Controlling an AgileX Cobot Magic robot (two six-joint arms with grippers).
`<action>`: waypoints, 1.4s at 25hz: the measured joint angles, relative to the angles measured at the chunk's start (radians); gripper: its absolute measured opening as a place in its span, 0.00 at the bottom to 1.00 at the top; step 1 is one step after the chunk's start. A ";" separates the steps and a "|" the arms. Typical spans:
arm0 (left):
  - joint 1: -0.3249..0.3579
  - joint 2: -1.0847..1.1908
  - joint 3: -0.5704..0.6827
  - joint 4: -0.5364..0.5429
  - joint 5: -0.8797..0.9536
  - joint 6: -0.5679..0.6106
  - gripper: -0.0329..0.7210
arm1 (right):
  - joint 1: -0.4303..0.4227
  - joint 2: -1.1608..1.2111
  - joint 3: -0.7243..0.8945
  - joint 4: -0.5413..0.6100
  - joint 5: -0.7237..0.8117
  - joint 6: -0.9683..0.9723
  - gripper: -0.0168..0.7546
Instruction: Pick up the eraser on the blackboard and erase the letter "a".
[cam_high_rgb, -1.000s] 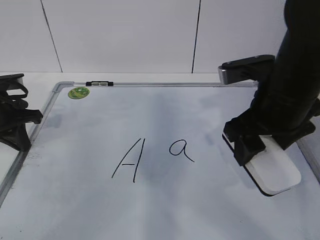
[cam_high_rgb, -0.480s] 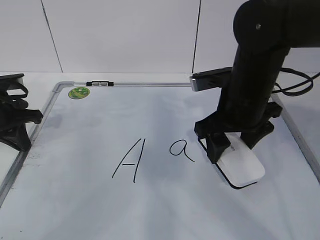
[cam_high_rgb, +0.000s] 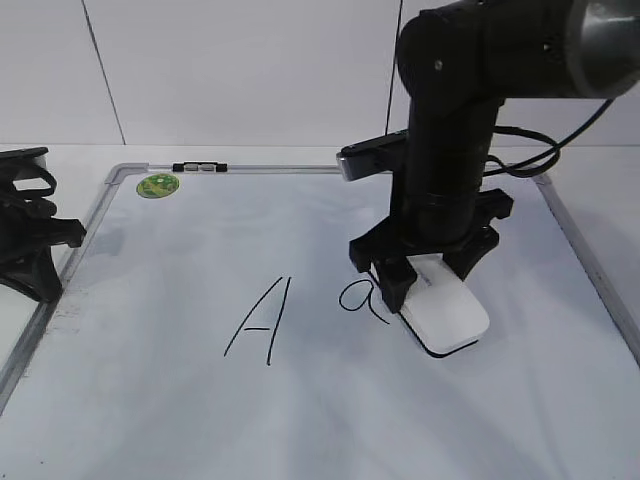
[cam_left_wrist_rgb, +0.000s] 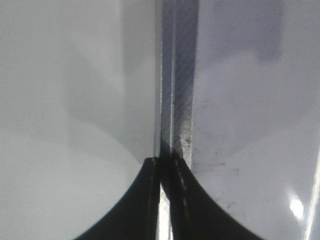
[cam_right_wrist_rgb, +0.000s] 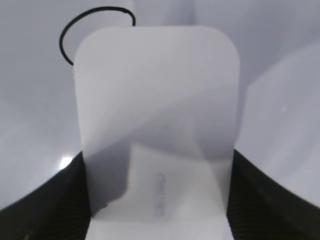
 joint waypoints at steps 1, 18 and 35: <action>0.000 0.000 0.000 0.000 0.000 0.000 0.06 | 0.002 0.011 -0.007 -0.002 0.004 0.000 0.75; 0.000 0.000 0.000 0.000 0.002 0.000 0.06 | 0.005 0.136 -0.078 -0.003 -0.004 0.002 0.75; 0.000 0.000 0.000 0.000 0.002 0.000 0.06 | 0.039 0.136 -0.080 0.013 -0.024 -0.021 0.75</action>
